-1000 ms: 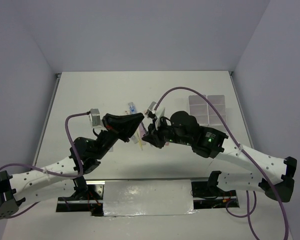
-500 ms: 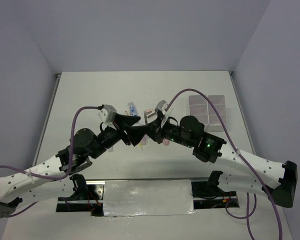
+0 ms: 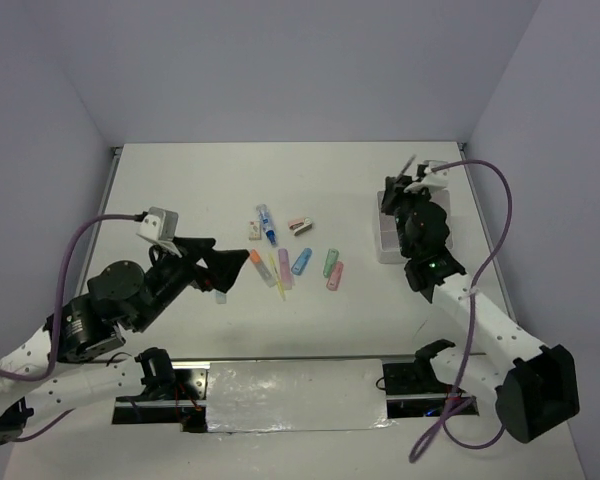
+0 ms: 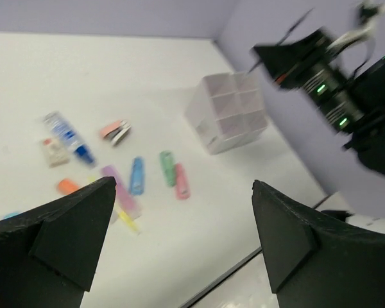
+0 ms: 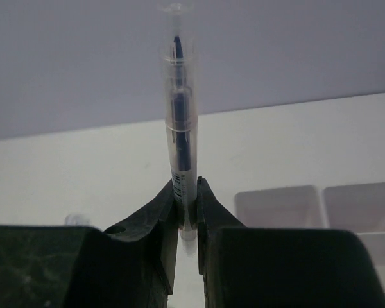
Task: Sort the stationery into containers
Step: Place the pen in the storage box.
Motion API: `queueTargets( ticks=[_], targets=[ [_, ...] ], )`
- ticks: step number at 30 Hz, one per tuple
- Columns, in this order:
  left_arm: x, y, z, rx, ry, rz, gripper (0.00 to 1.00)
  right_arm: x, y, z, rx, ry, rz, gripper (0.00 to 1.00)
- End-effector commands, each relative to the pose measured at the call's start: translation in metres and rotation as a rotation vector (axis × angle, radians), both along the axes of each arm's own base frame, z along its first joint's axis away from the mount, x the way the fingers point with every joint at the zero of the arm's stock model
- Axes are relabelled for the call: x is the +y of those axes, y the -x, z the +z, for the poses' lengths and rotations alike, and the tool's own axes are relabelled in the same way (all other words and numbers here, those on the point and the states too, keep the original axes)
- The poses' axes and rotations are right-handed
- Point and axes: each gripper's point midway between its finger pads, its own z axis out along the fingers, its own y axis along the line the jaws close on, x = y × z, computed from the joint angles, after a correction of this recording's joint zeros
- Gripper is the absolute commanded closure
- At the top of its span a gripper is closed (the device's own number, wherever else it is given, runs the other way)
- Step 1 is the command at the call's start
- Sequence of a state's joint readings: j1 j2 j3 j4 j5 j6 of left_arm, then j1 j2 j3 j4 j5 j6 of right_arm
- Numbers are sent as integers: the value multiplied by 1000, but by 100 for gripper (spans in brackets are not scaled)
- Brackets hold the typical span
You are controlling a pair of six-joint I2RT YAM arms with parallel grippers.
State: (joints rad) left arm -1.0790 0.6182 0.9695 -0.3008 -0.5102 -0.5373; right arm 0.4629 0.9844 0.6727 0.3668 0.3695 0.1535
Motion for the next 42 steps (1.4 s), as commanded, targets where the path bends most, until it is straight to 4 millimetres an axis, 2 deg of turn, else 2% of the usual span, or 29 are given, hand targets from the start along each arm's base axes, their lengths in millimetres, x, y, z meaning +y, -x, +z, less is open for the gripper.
queueTargets(
  ticks=[1,2,4,5,6,7,9,12,14,16,19,23,29,33,35,38,40,41,42],
  targets=[
    [41,3,-40,121,-137,125,1,-42,-32,31,-128,-98,-141,100],
    [50,6,-51,149,-172,141,1,-47,-39,30,-126,-89,-161,100],
    [69,10,-52,155,-160,184,1,-61,-62,21,-82,-65,-202,99],
    [78,13,-55,167,-164,198,1,-58,-74,4,-33,-52,-181,98],
    [87,17,-51,159,-140,202,1,-62,-81,9,-39,-57,-185,98],
    [94,19,-50,154,-133,209,1,-71,-87,5,-28,-57,-203,98],
    [109,26,-48,142,-111,220,1,-75,-96,-5,-10,-62,-202,98],
    [129,29,-53,126,-72,263,1,-82,-98,-17,10,-65,-217,99],
    [130,31,-55,115,-47,250,1,-82,-97,-21,5,-64,-213,99],
    [134,36,-48,87,11,226,1,-81,-95,-36,21,-59,-209,98],
    [136,39,-50,80,23,214,1,-81,-93,-53,16,-56,-198,97],
    [128,38,-54,90,-10,197,1,-82,-95,-69,27,-57,-206,95],
    [113,36,-56,94,-60,154,1,-79,-103,-83,69,-51,-201,95],
    [111,36,-56,96,-66,149,1,-83,-105,-86,87,-49,-221,93],
    [112,36,-57,93,-62,149,1,-84,-107,-87,99,-42,-223,89],
    [114,38,-54,86,-42,147,1,-84,-105,-88,99,-45,-226,76],
    [116,39,-54,83,-36,150,1,-86,-104,-89,101,-47,-233,59],
    [118,39,-53,80,-29,150,1,-85,-104,-88,99,-49,-233,48],
    [118,39,-53,80,-28,153,1,-86,-103,-89,102,-50,-234,44]
  ],
)
